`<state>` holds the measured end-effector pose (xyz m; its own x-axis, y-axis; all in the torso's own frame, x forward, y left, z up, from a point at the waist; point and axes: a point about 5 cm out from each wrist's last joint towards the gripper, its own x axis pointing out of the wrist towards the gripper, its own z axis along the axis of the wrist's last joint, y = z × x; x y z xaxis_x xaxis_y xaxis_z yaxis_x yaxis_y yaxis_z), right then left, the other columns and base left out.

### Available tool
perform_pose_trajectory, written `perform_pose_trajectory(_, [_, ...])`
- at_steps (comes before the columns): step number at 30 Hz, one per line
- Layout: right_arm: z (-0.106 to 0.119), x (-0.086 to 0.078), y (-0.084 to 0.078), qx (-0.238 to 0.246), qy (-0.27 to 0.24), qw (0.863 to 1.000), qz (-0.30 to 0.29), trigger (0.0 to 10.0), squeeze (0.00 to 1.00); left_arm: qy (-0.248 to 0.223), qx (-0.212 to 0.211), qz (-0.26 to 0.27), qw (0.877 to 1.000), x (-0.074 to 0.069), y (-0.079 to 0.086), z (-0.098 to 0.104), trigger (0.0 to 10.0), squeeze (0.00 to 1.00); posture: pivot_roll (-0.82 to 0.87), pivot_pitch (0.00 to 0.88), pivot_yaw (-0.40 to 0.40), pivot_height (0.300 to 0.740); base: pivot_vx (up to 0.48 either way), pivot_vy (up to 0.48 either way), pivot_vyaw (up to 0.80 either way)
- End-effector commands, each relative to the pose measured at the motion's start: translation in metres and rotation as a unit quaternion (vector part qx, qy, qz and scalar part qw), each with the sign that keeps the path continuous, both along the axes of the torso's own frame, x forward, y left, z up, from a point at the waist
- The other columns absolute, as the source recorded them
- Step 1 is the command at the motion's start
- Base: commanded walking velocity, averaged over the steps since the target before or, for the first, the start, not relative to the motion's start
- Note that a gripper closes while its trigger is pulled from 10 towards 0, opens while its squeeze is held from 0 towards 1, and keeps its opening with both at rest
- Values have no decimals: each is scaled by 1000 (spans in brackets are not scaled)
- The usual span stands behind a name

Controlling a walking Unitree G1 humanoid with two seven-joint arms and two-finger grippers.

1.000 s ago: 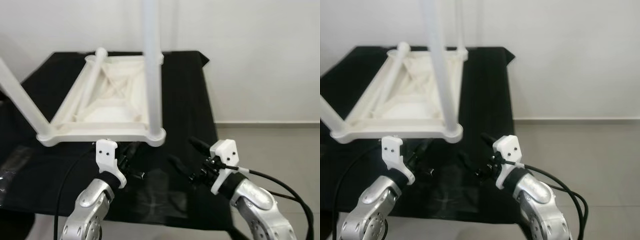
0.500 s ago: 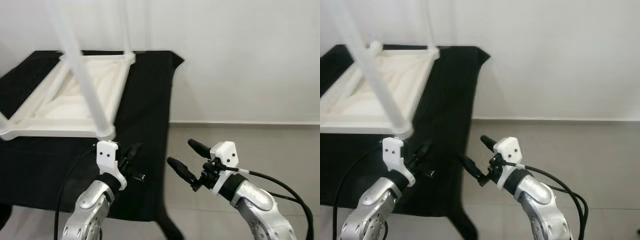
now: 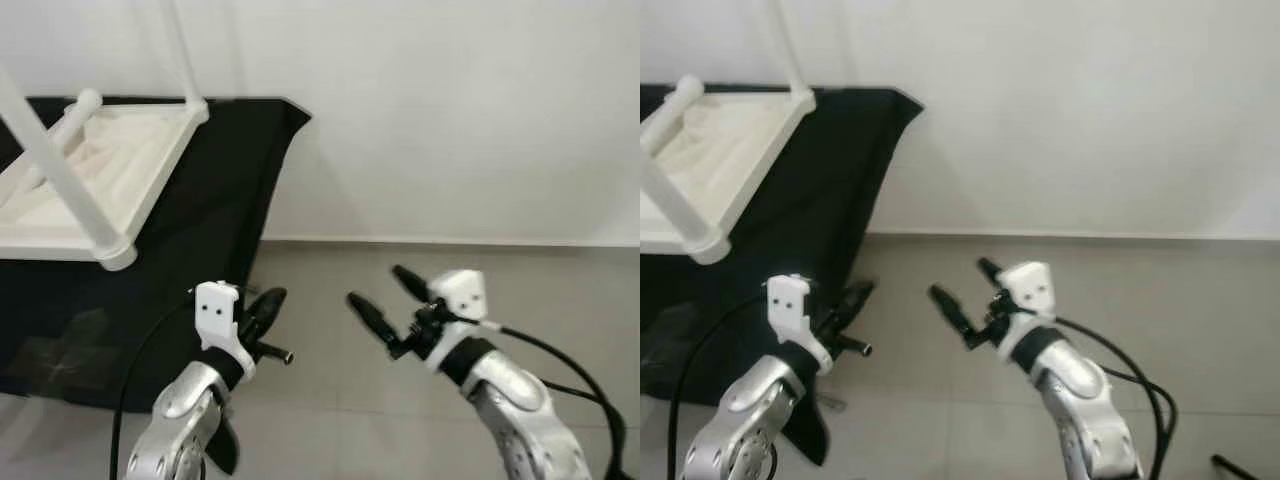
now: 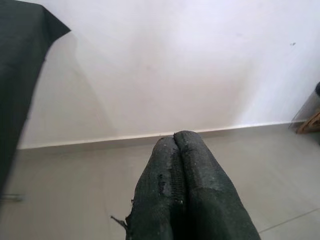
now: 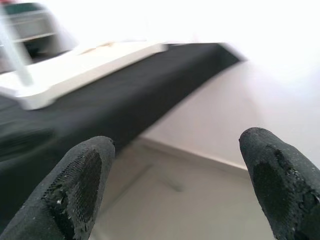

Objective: Building children table

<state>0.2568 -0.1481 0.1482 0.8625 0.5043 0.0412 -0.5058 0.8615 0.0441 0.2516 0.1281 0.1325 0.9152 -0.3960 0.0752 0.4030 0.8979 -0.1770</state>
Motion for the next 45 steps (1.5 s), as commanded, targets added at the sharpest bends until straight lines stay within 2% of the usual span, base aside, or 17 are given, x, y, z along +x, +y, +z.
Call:
perform_pose_trajectory(1, [-4,5,-1,-5,8,1000,-25,10000,0,13,12,12,1000,0,7,-5,10000,0,-26,108,14,740,0,0,0])
perform_pose_trajectory(7, [-6,13,-6,-19,16,998,-58,10000,0,-2,19,43,999,8,10,1,10000,0,-31,107,14,740,0,0,0])
perform_pose_trajectory(14, [-10,23,-7,-34,30,995,-85,10000,0,5,18,43,999,12,8,1,10000,0,-36,111,12,740,0,0,0])
perform_pose_trajectory(20, [-10,24,-6,-30,30,995,-86,10000,0,-1,16,39,999,13,8,1,10000,0,-39,113,15,740,154,0,-400])
perform_pose_trajectory(42, [-10,26,-3,-30,26,997,-71,10000,0,-6,19,38,999,15,8,2,10000,0,-37,117,18,740,350,0,0])
perform_pose_trajectory(45, [-10,25,-1,-33,21,997,-61,10000,0,-6,19,37,999,15,8,2,10000,0,-37,117,18,740,356,0,800])
